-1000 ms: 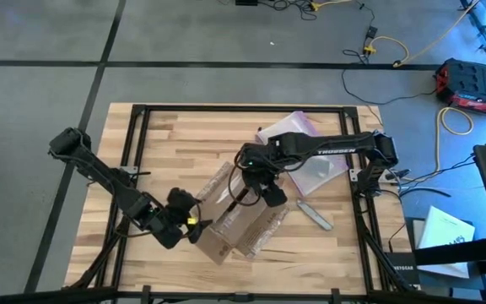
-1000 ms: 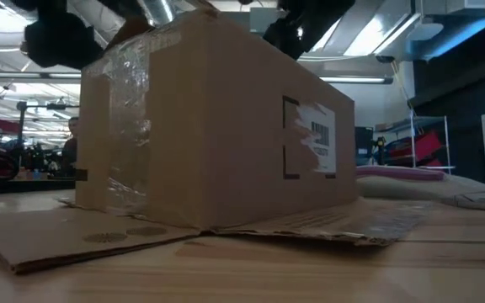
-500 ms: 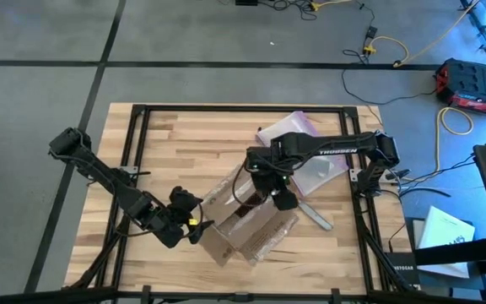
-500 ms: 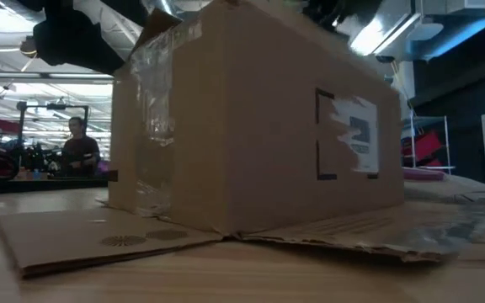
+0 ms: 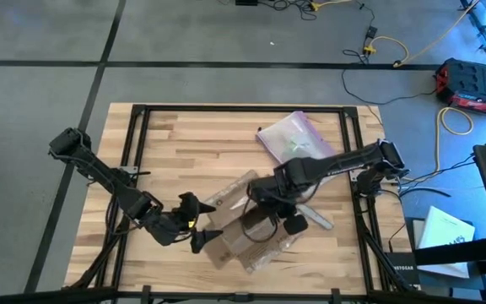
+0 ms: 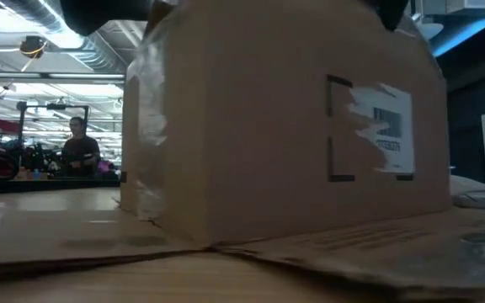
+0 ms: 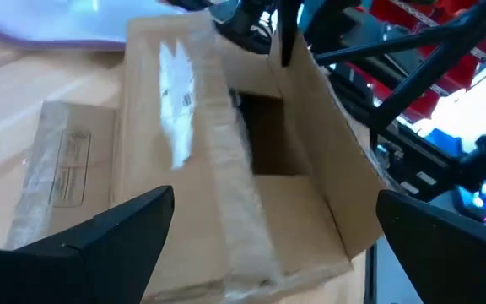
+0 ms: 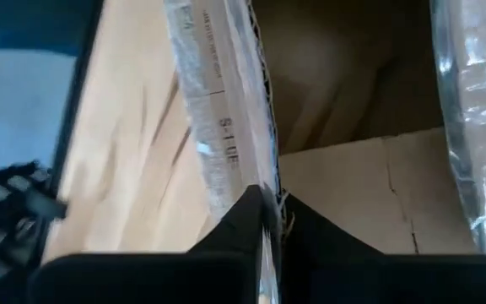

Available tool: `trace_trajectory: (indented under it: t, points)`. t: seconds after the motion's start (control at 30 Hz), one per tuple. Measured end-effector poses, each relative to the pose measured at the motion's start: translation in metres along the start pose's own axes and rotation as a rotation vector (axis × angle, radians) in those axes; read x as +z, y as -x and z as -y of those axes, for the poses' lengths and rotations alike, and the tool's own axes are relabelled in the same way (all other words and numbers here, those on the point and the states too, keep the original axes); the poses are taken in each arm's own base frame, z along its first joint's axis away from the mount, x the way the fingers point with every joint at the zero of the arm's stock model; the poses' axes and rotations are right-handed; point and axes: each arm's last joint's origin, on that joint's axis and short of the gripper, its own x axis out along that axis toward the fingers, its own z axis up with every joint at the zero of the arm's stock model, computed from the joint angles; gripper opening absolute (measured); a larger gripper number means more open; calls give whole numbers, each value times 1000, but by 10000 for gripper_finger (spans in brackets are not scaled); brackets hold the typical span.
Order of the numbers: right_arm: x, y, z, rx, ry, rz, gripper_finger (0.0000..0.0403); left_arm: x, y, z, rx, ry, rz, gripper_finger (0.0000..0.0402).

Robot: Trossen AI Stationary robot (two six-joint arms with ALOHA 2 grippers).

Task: Unpack boxes
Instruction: Break down the cardboard box using a cutter until it is fully flat

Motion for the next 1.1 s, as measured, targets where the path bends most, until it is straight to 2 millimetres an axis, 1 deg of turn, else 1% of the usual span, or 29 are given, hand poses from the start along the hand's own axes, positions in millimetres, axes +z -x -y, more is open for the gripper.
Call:
trace_trajectory:
  t: [0.07, 0.17, 0.23, 0.27, 0.33, 0.4, 0.47, 0.53, 0.6, 0.7, 0.83, 0.97, 1.1]
  points:
    - [2, -1, -3, -30, -18, 18, 12, -2, 0, -1, 2, -15, -24, 400]
    - [6, -2, -8, -48, -22, 49, 4, -10, -4, -2, -5, -67, -91, 400]
    - [8, -3, -10, -51, -15, 66, 3, -18, -3, 1, -43, -208, -138, 400]
    - [8, -3, -10, -51, -19, 67, 4, -22, -2, 2, -35, -279, -146, 400]
    - [8, -3, -10, -50, -30, 67, 3, -28, 0, 3, 59, -400, -124, 400]
    - [8, -3, -10, -47, -32, 67, 1, -24, 2, 5, 163, -487, -67, 400]
    - [8, -3, -10, -36, -33, 66, 1, -16, 4, 7, 249, -537, 3, 400]
    - [8, -3, -10, -29, -34, 66, 1, -12, 4, 6, 292, -576, 32, 400]
    - [8, -3, -10, -29, -35, 65, 1, -12, 2, 4, 307, -627, 19, 400]
    - [8, -3, -10, -28, -34, 66, 1, -15, -5, 2, 320, -674, -6, 400]
    - [9, -3, -10, -30, -32, 70, 0, -19, -12, 2, 296, -713, -41, 400]
    - [10, -3, -10, -36, -28, 84, 0, -19, -18, 1, 248, -702, -100, 400]
    - [12, -3, -10, -40, -24, 99, 0, -15, -26, -5, 275, -692, -108, 400]
